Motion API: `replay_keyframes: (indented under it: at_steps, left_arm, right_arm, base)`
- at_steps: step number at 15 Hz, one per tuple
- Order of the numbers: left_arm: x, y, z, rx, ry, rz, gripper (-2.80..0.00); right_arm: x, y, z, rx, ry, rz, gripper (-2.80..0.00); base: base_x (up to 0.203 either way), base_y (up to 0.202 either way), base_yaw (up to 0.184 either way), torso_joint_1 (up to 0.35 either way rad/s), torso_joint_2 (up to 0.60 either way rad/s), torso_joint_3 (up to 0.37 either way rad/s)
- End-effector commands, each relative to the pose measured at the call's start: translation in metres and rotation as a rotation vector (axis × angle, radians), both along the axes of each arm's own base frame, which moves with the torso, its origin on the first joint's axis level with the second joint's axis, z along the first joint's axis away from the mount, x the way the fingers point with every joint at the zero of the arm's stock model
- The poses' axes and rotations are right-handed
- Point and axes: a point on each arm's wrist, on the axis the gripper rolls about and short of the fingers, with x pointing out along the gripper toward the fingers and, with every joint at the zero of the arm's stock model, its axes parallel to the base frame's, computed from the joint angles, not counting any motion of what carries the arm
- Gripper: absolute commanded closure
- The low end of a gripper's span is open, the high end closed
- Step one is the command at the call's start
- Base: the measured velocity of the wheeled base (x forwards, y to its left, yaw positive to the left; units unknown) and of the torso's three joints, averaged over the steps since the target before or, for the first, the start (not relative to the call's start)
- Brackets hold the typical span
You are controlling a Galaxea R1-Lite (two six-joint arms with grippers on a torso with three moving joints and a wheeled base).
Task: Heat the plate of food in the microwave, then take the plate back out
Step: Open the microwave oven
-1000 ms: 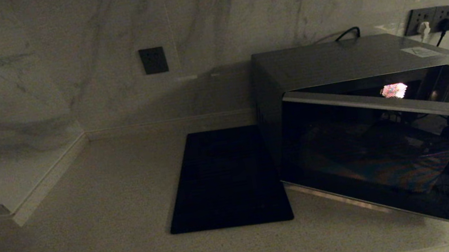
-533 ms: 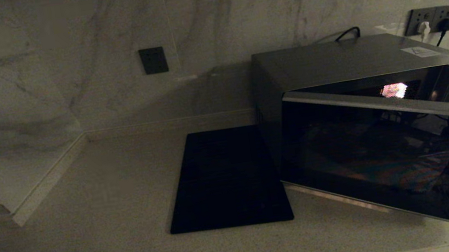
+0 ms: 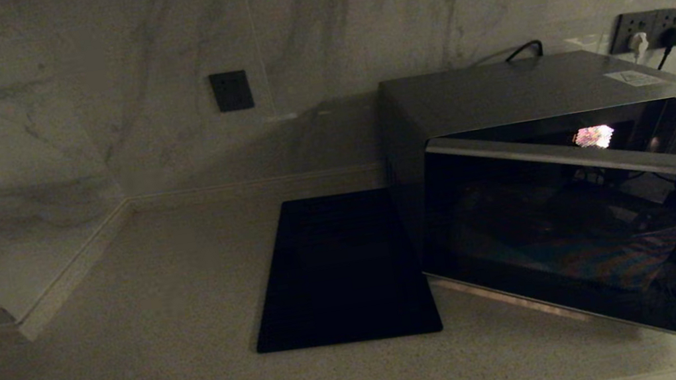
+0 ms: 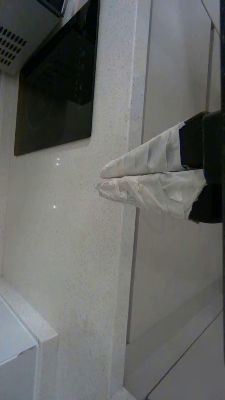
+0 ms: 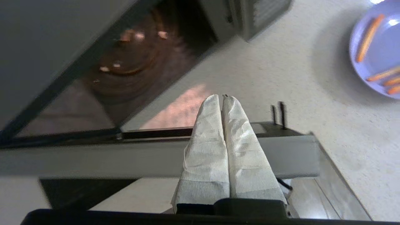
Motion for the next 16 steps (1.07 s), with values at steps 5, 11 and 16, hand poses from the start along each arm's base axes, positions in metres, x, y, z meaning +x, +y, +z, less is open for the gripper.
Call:
replay_keyframes:
  at_steps: [5,11,16]
  left_arm:
    - [0.0,0.0,0.0,-0.001,0.0,0.001,0.0]
    - [0.0,0.0,0.0,-0.001,0.0,0.001,0.0]
    - [0.0,0.0,0.0,-0.001,0.0,0.001,0.0]
  right_arm:
    - [-0.003,-0.012,-0.031,0.002,0.149,-0.034,0.0]
    - [-0.016,-0.009,-0.042,0.007,0.205,0.017,0.0]
    - [-0.049,-0.002,-0.038,0.005,0.187,0.09,0.0]
  base:
    - [0.0,0.0,0.0,0.0,0.0,0.0]
    - [0.0,0.0,0.0,0.0,0.0,0.0]
    - [0.0,0.0,0.0,0.0,0.0,0.0]
